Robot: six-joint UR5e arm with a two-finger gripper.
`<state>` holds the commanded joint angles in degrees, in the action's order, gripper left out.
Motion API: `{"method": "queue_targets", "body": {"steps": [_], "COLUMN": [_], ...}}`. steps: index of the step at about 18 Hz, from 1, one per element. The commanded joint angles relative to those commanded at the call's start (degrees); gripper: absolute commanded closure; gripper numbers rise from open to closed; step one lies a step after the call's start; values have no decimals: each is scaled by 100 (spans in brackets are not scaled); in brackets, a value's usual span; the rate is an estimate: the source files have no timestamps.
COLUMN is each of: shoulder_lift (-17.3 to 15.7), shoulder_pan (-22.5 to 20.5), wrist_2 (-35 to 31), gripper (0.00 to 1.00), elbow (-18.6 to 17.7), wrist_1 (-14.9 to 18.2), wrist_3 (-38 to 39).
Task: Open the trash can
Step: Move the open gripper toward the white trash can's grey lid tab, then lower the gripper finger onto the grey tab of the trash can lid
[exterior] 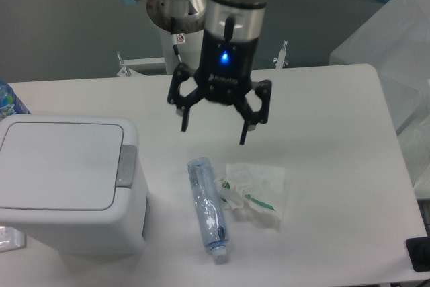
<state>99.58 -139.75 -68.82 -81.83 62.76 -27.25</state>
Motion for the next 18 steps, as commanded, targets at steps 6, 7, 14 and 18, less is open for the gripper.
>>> {"method": "queue_targets", "body": {"steps": [6, 7, 14, 18], "shoulder_lift": [96, 123, 193, 246], "shoulder_pan": [88, 158, 439, 518], "wrist_2": [-9, 0, 0, -9], "gripper": [0, 0, 0, 0], "elbow": [-9, -9, -18, -9], "wrist_1": [-9, -9, -18, -18], "wrist_3": [9, 9, 527, 633]}}
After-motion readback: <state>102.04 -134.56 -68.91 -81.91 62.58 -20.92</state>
